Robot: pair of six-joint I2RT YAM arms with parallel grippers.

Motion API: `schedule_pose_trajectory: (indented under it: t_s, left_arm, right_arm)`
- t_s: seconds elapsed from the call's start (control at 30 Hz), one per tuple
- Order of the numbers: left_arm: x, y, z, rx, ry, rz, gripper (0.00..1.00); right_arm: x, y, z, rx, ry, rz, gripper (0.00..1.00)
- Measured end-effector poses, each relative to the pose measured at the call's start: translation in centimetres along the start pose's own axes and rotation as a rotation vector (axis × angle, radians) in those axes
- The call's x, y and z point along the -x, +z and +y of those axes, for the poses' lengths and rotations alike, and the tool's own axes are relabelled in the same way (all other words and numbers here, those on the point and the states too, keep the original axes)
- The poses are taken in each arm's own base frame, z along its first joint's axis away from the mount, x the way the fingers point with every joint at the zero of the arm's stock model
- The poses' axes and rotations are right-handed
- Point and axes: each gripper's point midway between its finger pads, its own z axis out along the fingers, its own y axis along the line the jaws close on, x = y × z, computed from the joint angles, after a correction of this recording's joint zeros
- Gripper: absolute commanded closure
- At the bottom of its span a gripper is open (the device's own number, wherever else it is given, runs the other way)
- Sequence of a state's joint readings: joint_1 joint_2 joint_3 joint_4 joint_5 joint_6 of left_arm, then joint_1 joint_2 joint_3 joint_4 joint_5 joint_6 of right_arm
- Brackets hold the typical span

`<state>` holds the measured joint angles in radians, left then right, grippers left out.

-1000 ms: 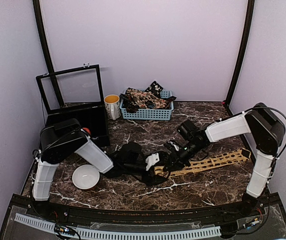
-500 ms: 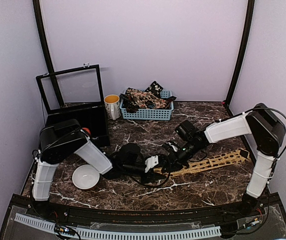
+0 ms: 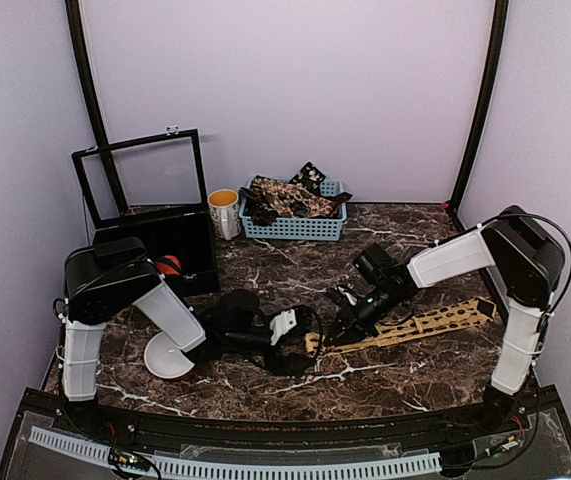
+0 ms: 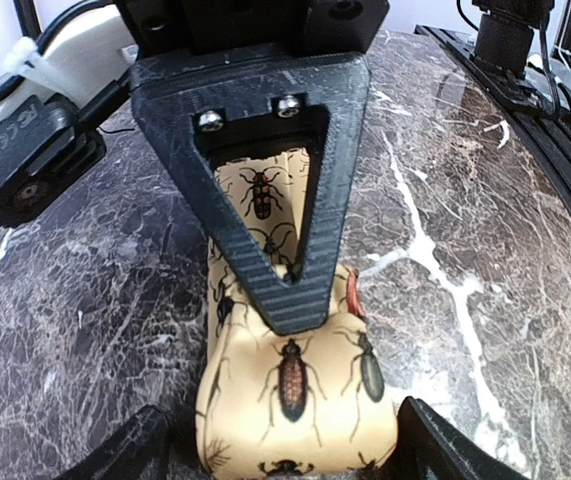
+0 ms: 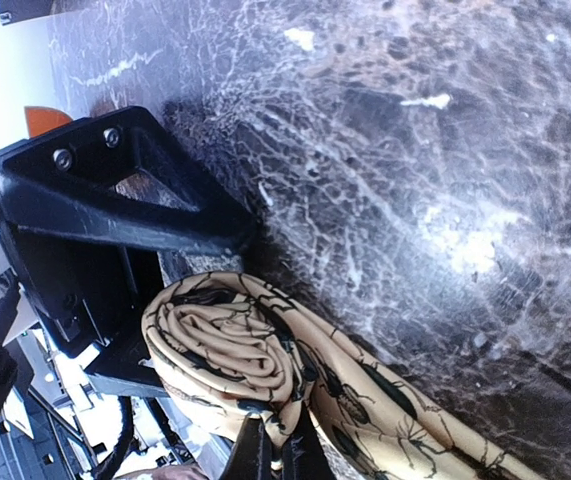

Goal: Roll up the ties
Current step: Roll the tie at the center of the board.

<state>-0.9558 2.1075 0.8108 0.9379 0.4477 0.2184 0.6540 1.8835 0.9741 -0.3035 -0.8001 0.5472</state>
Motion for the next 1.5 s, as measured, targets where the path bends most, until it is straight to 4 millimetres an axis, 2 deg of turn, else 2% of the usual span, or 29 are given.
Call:
schedule_pose_trajectory:
  t_s: [0.1,0.2,0.5,0.57,0.73,0.83,1.03,1.17,1.23,1.5]
  left_arm:
    - [0.1,-0.2,0.1,0.011,-0.033,-0.015,0.20]
    - [0.4,-0.2,0.2,0.020,-0.056,-0.027,0.25]
    - [0.7,1.3,0.7,0.036,-0.048,-0.056,0.56]
    - [0.6,1.4,0.5,0.042,-0.035,-0.050,0.63]
    - [0.3,0.9,0.4,0.053,-0.010,-0.031,0.76]
    - [0.1,0.3,0.2,0.056,-0.003,-0.012,0.77]
    - [-0.3,-0.3,0.1,0.069,0.003,0.013,0.77]
    - [-0.4,-0.6,0.2,0.070,0.000,0.025,0.77]
    - [-0.5,-0.8,0.3,0.071,-0.005,0.033,0.77]
    - [-0.7,-2.2,1.9,0.099,-0.060,0.048,0.76]
  right_arm:
    - [0.0,0.0,-0.2,0.016,-0.002,0.000,1.00]
    - [0.0,0.0,-0.2,0.029,-0.008,0.001,1.00]
    - [0.1,0.0,-0.3,0.043,-0.011,0.002,0.99]
    - [0.1,-0.1,-0.3,0.040,-0.009,0.002,0.94]
    - [0.4,-0.7,-0.1,0.002,-0.005,-0.005,0.74]
    - [0.6,-1.6,0.1,-0.022,-0.002,-0.022,0.65]
    - [2.2,-4.1,0.2,-0.051,-0.006,-0.105,0.66]
    - [2.7,-4.0,-1.7,-0.105,0.018,-0.117,0.71]
    - [2.3,-3.5,-2.7,-0.123,0.030,-0.104,0.73]
    - [1.1,-3.4,-3.5,-0.111,-0.012,-0.110,0.75]
